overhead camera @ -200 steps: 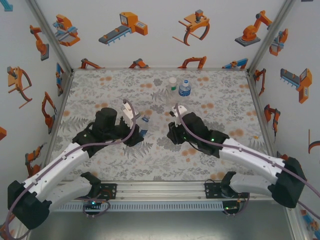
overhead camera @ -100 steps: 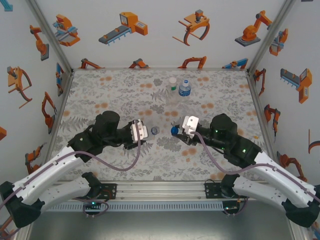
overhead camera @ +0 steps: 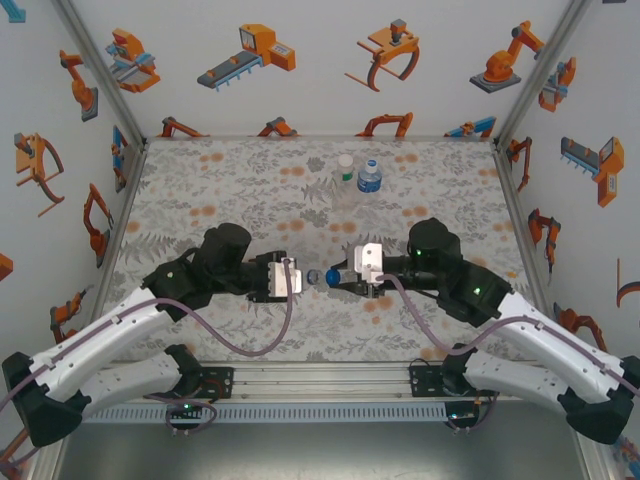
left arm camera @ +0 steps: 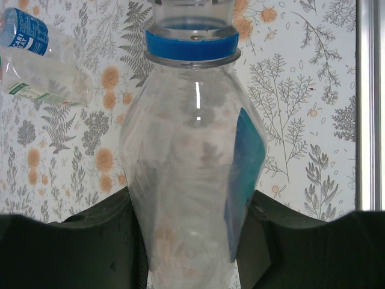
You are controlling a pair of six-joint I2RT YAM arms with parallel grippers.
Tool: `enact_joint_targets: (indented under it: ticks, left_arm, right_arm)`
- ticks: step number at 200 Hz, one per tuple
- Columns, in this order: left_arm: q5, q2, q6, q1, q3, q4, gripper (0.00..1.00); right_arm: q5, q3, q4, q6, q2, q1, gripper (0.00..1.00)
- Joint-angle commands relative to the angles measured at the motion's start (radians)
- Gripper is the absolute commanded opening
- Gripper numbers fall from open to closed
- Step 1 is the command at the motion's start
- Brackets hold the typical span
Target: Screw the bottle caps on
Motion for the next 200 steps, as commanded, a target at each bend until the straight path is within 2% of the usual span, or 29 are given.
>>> enact_joint_targets:
  ticks: [1, 48, 122, 200]
  left_arm:
    - [0.038, 0.005, 0.026, -0.01, 0.037, -0.008, 0.0]
    - [0.034, 0.006, 0.008, -0.013, 0.045, -0.004, 0.0]
    - [0.03, 0.002, -0.055, -0.013, 0.05, -0.006, 0.0]
    - [0.059, 0.004, -0.089, -0.013, 0.067, 0.0, 0.0]
  right_arm:
    - [-0.028, 0.022, 0.052, -0.007, 0.011, 0.015, 0.0]
    - [-0.026, 0.002, 0.135, 0.032, 0.039, 0.033, 0.0]
    - [0.006, 0.002, 0.076, 0.028, 0.046, 0.05, 0.0]
    - [0.028, 0.013, 0.087, 0.012, 0.071, 0.084, 0.0]
